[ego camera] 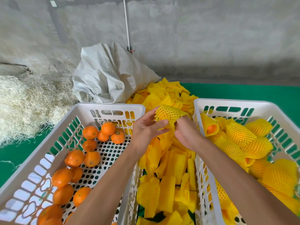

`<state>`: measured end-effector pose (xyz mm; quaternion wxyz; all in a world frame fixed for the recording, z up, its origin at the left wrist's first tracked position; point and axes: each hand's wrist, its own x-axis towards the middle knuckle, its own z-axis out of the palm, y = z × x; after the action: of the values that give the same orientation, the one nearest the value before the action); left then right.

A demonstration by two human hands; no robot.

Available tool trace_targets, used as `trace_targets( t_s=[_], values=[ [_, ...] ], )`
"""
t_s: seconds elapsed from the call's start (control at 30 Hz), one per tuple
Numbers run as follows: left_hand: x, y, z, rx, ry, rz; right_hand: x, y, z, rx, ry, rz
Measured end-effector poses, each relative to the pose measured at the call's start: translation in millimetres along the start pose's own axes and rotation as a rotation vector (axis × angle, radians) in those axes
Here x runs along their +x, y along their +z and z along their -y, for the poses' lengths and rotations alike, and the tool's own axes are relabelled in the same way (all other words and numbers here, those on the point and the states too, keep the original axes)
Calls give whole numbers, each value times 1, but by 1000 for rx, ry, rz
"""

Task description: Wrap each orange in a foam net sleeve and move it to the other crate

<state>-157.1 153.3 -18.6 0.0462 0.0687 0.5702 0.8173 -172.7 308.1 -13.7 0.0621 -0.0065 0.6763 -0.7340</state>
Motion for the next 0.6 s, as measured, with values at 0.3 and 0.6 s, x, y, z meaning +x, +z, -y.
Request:
trace_targets(
  t_s=[0.3,0.6],
  values=[
    [4,-1,-1,-132,27,-196,-8,-6,6,-468,-541,-234],
    [4,1,-1,9,68,-250,-5,-21,-1,-778,-846,-473]
  ],
)
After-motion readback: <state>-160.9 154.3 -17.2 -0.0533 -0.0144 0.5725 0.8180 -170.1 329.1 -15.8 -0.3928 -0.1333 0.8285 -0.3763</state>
